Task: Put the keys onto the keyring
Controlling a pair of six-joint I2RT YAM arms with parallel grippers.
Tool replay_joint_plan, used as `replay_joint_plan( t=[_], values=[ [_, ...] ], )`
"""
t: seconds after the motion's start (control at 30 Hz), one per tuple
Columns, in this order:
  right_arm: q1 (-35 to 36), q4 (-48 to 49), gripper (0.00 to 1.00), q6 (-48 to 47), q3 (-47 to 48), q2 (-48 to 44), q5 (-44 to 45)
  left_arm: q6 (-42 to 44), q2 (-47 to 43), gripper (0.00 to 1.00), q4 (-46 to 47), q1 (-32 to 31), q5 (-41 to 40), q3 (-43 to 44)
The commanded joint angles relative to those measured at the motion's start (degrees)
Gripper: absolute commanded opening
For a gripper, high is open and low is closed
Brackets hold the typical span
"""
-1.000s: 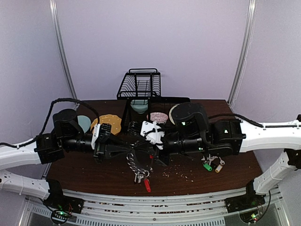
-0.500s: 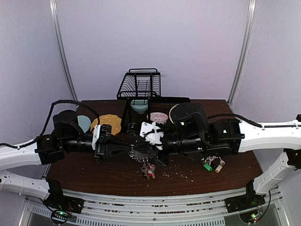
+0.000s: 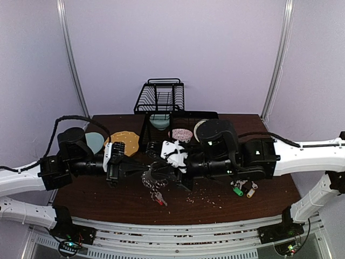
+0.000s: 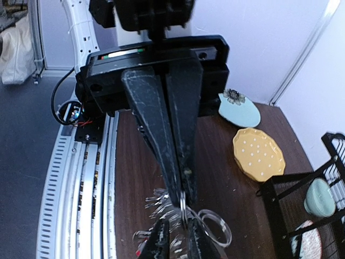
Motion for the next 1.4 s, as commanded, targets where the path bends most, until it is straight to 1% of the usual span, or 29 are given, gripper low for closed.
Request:
replay_joint_plan(
  t=[0.0, 0.07, 0.13, 0.3, 0.37, 0.5, 0.6, 0.7, 0.87, 0.97, 1.17, 1.37],
  values=[
    [-0.33, 2.87, 0.21, 0.34, -4.54, -7.09, -1.70, 1.91, -3.41, 0.00, 3.40, 0.09, -2.50, -1.41],
    [-0.55, 4.11, 0.24, 0.30, -7.27, -9.58, -3.95, 3.06, -5.52, 0.00, 5.36, 0.01, -2.39, -2.65],
    [-0.54, 6.05, 0.26, 0.80, -9.72, -11.41, -4.93, 5.10, -8.47, 0.00, 6.99, 0.00, -2.25, -4.20],
    [-0.03, 13.66, 0.28, 2.55, -9.87, -11.45, -9.89, 11.21, -13.36, 0.00, 9.92, 0.00, 0.77, -7.82],
    [0.94, 15.10, 0.27, 1.10, -8.96, -10.23, -10.57, 13.45, -14.90, 0.00, 10.84, 0.02, 1.59, -9.00],
    [2.47, 23.80, 0.22, -0.60, -9.97, -7.64, -14.47, 16.06, -16.40, 0.00, 11.54, 0.00, 1.65, -10.53],
    [2.65, 25.87, 0.21, -2.33, -9.38, -5.21, -17.02, 16.91, -16.17, 0.00, 11.36, -0.01, 0.53, -10.82],
    [2.64, 26.15, 0.22, -5.00, -9.00, -2.80, -15.15, 16.41, -15.22, 0.00, 11.68, 0.00, -0.54, -10.77],
    [2.52, 27.84, 0.26, -5.62, -7.69, 0.62, -9.74, 15.12, -13.23, 0.00, 10.57, 0.00, 0.45, -9.76],
    [2.20, 28.01, 0.27, -5.51, -6.92, 1.42, -8.68, 15.20, -13.60, 0.00, 10.21, -0.01, 0.13, -9.82],
    [2.03, 26.11, 0.27, -6.22, -5.61, 3.26, -5.03, 15.29, -13.81, 0.00, 9.31, 0.00, 0.09, -9.56],
    [1.11, 26.65, 0.27, -4.85, -6.05, 1.89, -5.77, 14.99, -13.85, 0.00, 8.90, 0.00, 0.08, -9.38]
  ],
)
